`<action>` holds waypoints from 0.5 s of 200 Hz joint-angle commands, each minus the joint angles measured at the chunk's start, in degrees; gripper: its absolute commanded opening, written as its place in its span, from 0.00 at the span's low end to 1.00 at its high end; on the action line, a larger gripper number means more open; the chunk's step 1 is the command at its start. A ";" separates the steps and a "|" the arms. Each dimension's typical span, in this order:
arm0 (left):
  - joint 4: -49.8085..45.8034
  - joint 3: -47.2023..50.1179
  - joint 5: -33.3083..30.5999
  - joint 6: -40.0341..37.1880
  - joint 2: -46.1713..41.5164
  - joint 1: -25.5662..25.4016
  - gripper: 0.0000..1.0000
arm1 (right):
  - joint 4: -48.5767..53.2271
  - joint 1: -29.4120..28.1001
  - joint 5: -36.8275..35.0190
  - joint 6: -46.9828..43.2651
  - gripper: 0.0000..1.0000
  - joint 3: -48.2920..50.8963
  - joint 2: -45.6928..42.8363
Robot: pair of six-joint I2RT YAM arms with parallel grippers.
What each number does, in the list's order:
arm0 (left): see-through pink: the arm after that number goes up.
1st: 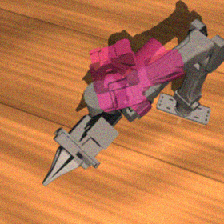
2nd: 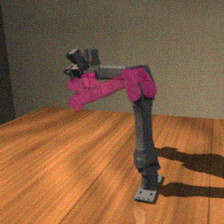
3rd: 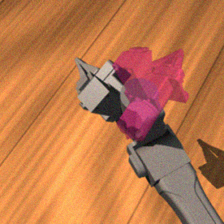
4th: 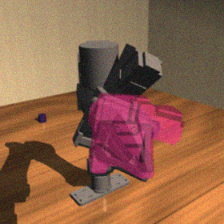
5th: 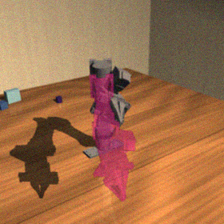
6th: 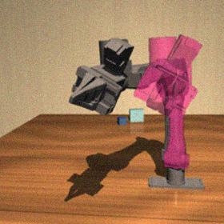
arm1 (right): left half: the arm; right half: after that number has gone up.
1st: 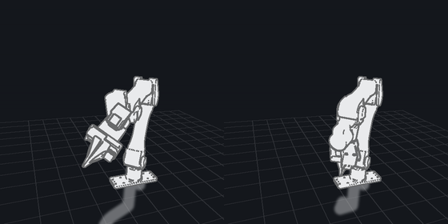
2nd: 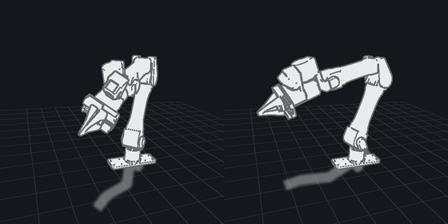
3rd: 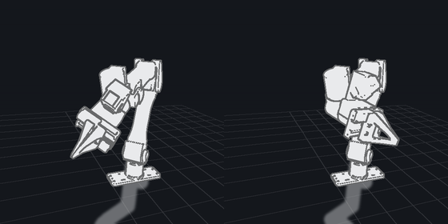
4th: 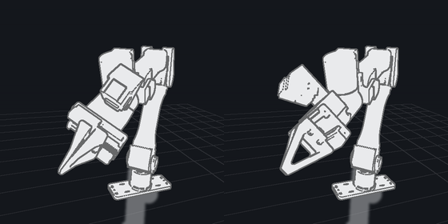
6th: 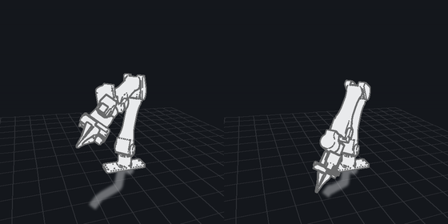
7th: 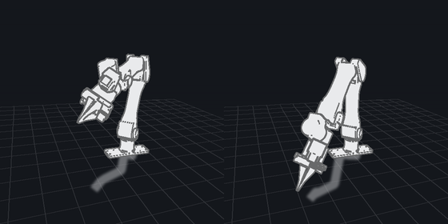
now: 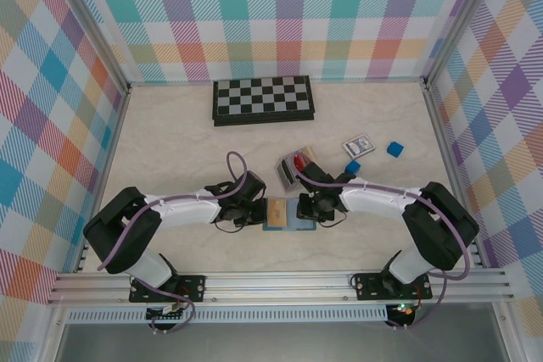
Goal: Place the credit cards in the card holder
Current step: Insert the credit card into the card slot.
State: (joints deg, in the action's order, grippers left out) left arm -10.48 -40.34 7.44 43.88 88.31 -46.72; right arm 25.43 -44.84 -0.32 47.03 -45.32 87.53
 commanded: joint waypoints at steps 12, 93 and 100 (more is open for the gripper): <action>-1.83 2.26 -1.86 0.00 2.49 -0.24 0.05 | 6.56 2.69 -4.40 -1.37 0.29 0.98 -1.49; -1.65 2.02 -1.74 -0.02 2.92 -0.21 0.05 | 9.27 7.80 -2.42 0.02 0.15 2.62 2.73; -1.74 2.02 -1.73 -0.04 2.83 -0.20 0.05 | 8.78 8.20 -1.11 0.61 0.15 3.30 2.76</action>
State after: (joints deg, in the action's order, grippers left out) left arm -10.48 -40.32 7.44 43.88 88.31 -46.72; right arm 31.00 -38.13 -2.26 46.24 -44.97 88.05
